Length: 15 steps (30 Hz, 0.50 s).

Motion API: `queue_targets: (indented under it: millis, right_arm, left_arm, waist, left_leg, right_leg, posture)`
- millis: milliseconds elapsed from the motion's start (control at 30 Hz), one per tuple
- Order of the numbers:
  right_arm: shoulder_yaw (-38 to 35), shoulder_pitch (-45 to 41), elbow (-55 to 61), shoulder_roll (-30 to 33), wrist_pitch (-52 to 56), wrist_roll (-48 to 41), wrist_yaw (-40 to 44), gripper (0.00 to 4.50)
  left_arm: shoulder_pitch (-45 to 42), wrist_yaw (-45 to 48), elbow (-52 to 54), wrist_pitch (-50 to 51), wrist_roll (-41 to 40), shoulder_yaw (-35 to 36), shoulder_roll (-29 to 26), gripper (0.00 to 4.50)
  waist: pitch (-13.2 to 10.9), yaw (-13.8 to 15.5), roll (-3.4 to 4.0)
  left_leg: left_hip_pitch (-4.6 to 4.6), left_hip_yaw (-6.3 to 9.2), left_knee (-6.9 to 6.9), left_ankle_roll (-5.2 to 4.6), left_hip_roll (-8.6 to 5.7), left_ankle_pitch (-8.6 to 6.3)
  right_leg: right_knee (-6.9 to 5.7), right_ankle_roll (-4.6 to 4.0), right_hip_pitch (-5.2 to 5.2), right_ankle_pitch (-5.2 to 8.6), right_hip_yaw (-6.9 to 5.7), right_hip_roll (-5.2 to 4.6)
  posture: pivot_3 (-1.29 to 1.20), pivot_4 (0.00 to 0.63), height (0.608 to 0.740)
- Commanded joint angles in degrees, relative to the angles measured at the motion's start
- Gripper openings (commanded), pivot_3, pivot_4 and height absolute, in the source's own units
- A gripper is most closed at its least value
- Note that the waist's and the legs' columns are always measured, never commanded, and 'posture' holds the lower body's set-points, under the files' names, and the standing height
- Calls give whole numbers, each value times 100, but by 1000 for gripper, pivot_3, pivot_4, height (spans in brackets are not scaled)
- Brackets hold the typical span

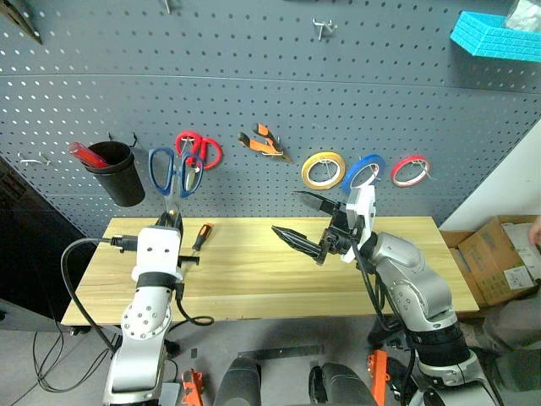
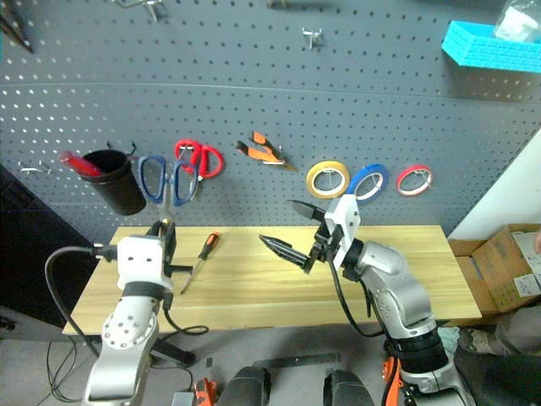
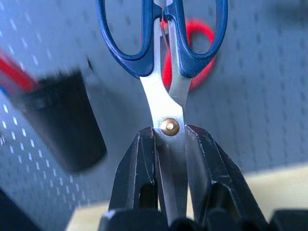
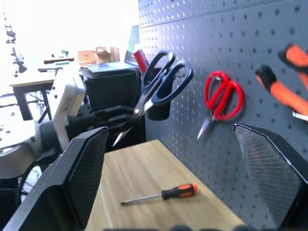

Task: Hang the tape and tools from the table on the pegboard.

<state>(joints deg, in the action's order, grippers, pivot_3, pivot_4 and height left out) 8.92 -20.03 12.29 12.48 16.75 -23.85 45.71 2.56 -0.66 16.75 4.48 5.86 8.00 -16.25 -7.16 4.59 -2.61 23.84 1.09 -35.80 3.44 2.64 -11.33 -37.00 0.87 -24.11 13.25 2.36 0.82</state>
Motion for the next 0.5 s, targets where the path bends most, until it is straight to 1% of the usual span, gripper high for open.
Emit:
queue_targets:
  millis: [33, 267, 500]
  right_arm:
    - [-33, -109, -20, -15, -245, 18, 19, 4500]
    - [-43, -68, 63, 19, -237, 52, -96, 4500]
    - [-81, -64, 125, 91, -218, 82, -232, 4500]
  left_arm:
    - [-316, 23, -170, -171, 13, 107, -65, 500]
    - [-732, 429, -589, -42, -343, 48, -37, 500]
    - [-1113, 737, -1053, 191, -754, 139, 15, 500]
  waist:
    - [18, 0, 3]
    - [81, -2, 3]
    - [89, -2, 1]
  left_leg:
    - [-1, 1, 0, 0, 1, 0]
    - [-7, 2, -8, 0, 3, 1]
    - [-9, 2, -19, -1, 3, 1]
  right_leg:
    - [-3, 0, -1, -1, -1, 1]
    - [-16, -1, 2, -2, 0, 7]
    - [-30, -1, 2, -3, 1, 8]
  posture:
    - [234, 26, 740]
    - [208, 25, 740]
    - [189, 27, 740]
